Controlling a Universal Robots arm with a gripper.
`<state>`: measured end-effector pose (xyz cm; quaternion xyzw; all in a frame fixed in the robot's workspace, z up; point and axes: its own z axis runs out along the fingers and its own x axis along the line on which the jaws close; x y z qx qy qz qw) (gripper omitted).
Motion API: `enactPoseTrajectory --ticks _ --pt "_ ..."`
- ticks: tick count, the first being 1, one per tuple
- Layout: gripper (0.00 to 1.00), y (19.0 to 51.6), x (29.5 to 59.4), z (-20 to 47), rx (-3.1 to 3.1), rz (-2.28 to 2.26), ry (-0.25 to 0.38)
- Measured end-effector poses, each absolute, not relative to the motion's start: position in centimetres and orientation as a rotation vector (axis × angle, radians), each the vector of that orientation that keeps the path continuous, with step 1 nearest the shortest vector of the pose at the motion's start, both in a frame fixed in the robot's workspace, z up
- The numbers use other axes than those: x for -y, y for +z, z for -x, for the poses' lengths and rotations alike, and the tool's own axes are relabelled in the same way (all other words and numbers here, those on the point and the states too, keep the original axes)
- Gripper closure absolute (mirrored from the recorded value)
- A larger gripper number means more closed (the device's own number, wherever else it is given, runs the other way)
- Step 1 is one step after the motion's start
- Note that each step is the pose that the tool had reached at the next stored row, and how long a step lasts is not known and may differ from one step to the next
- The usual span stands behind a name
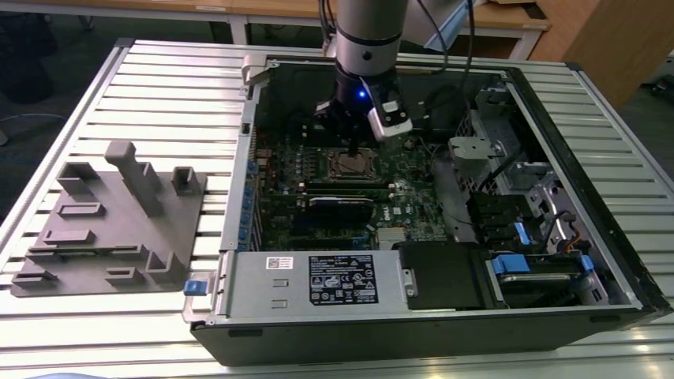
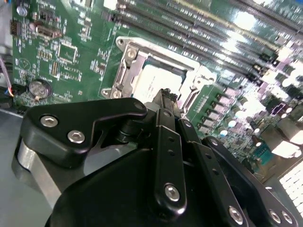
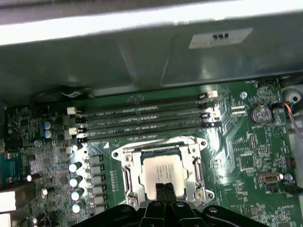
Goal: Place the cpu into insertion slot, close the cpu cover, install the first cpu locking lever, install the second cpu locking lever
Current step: 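Install the second cpu locking lever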
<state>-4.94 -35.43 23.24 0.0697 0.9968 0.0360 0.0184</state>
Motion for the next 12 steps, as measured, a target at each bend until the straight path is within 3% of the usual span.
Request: enactPoseTrajectory --ticks 12 --pt "0.89 23.4 37.4 4.9 -3.095 -0.216 0.116"
